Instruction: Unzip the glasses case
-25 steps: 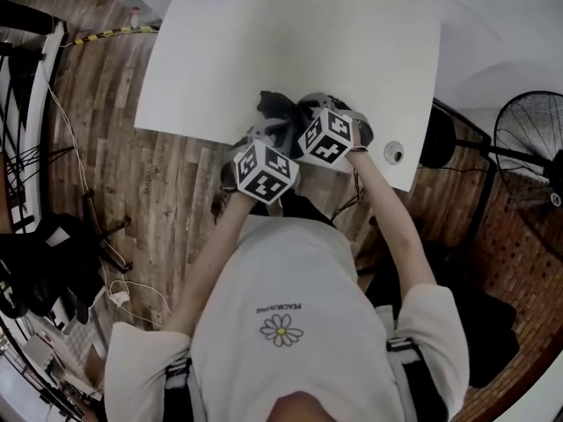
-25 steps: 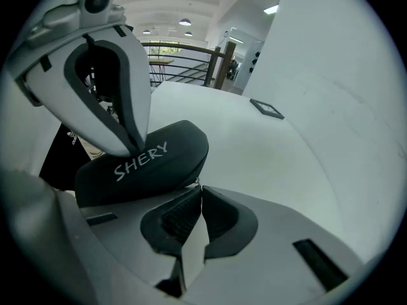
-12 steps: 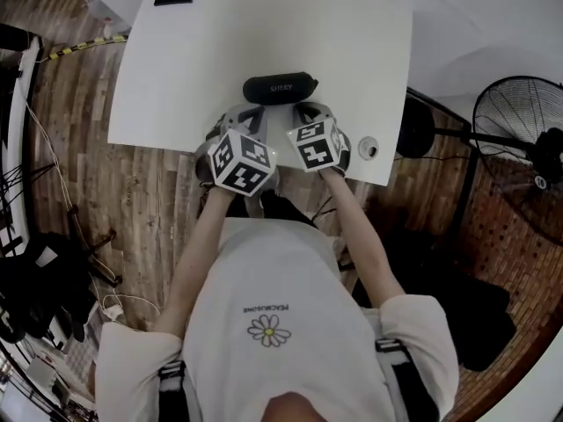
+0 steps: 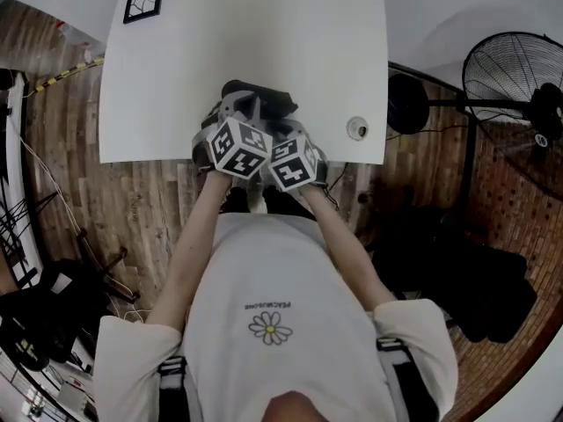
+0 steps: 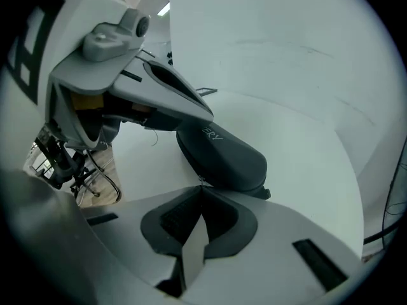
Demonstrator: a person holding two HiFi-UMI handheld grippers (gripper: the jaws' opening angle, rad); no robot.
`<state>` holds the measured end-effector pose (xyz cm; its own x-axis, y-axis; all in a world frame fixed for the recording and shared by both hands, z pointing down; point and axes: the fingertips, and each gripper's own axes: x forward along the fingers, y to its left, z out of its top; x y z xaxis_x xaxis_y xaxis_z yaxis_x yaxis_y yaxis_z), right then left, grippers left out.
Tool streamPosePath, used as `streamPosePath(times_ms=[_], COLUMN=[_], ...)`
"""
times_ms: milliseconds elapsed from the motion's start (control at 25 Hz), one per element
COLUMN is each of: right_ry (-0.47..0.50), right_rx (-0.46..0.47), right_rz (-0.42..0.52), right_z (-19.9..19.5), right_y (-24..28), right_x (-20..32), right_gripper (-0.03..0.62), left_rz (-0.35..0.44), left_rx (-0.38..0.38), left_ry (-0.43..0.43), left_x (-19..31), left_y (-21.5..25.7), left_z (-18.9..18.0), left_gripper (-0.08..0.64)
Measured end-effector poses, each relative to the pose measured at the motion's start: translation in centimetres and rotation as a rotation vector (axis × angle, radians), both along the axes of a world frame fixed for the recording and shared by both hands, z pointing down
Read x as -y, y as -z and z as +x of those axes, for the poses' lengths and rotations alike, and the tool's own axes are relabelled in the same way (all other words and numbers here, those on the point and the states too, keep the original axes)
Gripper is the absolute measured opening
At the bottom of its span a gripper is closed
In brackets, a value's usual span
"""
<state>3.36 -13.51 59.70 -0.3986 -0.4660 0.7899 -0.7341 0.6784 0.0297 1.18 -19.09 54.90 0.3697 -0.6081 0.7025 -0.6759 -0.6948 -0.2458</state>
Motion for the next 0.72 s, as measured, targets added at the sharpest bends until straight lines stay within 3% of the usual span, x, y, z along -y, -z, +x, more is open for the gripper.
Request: streamPosePath(times_ms=[160,360,440,720], right_ry=[-0.020,-0.030,0.023,0.342], right_rx=[-0.006,-0.097,-0.146,-0.283], right_rz=[-0.007,0.025,0.046,0.048], right_z=[1.3,5.3,6.2,6.5], right_y=[-0.2,-0.1,0.2,0.2], right_x=[-0.1,0.8,1.7,5.3], right_gripper=[0.008,0.008,0.008,0.008], left_rz=[-0.018,-0.016,-0.019,-0.028], left_rx=[-0.010,-0.016,-0.011,-0.005], left_ry=[-0.024,-0.009,-0.019,-0.016], left_x=[-0.3,-0.5,-0.4,0.1], left_y=[-0.1,-0.1,0.0,-0.2], left_z=[0.2,0.1,0.3,0.5], left_gripper=[0.013,0.012,0.012,0.012])
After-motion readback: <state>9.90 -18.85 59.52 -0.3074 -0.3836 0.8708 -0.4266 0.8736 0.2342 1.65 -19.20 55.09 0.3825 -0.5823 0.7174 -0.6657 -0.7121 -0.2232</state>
